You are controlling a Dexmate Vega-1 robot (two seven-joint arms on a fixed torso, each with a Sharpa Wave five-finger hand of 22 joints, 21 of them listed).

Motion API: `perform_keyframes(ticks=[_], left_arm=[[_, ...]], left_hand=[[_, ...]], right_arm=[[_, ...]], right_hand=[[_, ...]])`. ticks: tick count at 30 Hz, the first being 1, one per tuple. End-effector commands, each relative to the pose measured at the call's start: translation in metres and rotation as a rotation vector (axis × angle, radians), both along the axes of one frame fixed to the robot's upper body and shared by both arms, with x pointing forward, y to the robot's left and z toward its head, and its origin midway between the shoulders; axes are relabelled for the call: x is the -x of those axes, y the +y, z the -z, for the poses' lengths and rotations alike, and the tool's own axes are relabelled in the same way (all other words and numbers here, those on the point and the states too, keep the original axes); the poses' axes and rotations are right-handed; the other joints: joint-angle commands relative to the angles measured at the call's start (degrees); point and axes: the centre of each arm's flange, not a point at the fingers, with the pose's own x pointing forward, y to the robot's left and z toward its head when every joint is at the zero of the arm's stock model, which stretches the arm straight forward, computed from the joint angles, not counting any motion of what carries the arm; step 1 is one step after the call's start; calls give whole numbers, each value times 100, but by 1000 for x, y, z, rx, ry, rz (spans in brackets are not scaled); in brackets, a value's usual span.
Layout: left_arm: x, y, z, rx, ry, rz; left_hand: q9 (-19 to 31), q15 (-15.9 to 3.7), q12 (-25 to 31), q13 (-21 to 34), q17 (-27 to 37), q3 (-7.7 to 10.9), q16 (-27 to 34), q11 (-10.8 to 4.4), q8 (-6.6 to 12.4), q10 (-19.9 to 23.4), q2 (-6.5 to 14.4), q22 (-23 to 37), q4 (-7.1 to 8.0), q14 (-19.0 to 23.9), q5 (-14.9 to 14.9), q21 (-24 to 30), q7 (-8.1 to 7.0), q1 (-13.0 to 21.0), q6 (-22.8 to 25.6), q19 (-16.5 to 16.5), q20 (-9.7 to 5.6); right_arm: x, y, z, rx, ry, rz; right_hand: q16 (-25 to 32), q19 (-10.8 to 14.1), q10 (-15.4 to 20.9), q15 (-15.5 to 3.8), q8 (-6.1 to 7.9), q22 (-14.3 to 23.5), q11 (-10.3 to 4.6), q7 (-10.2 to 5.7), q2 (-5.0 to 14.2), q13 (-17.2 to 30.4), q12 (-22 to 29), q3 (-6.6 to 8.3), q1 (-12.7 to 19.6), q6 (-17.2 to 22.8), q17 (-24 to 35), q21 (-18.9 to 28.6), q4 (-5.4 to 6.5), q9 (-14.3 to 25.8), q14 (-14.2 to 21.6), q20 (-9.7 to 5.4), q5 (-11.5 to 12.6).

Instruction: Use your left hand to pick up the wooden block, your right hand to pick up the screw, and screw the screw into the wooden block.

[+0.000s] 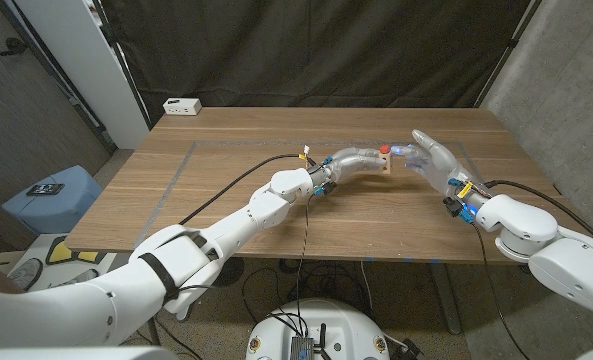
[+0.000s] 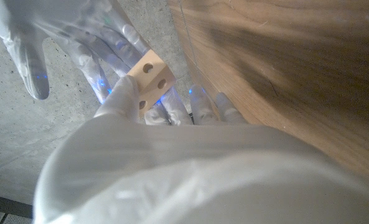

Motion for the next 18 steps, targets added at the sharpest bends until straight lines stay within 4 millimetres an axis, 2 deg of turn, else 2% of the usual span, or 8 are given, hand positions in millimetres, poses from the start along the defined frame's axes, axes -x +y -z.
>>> perform_keyframes(ticks=[1, 14, 18], left_arm=[[-1, -1, -2, -13, -4, 5], [2, 0, 0, -16, -1, 1], [2, -1, 1, -14, 0, 2]], left_hand=[[24, -72, 19, 21, 30, 72, 46, 39, 38, 22, 40, 12, 30, 54, 34, 21, 129, 17, 208, 19, 11], [24, -72, 19, 21, 29, 72, 48, 40, 36, 21, 43, 12, 27, 51, 35, 21, 135, 28, 200, 21, 11], [24, -71, 18, 22, 29, 69, 48, 40, 37, 18, 41, 12, 26, 52, 35, 21, 134, 30, 203, 20, 11]], right_arm=[[-7, -3, -3, -3, -13, 1], [-15, -2, -7, -1, -32, -11], [-17, 1, -8, 2, -37, -21]], right_hand=[[18, 7, -95, 40, -75, 12, 59, -15, 10, 29, -16, -6, 80, -188, 3, 18, 2, 33, -690, 14, 26], [13, 5, -123, 50, -197, 12, 46, -88, 12, 30, -30, -9, 80, -452, 1, 15, 0, 28, -691, 15, 26], [9, 6, -138, 50, -271, 12, 39, -117, 11, 30, -35, -9, 84, -604, -1, 15, -4, 15, -697, 16, 26]])
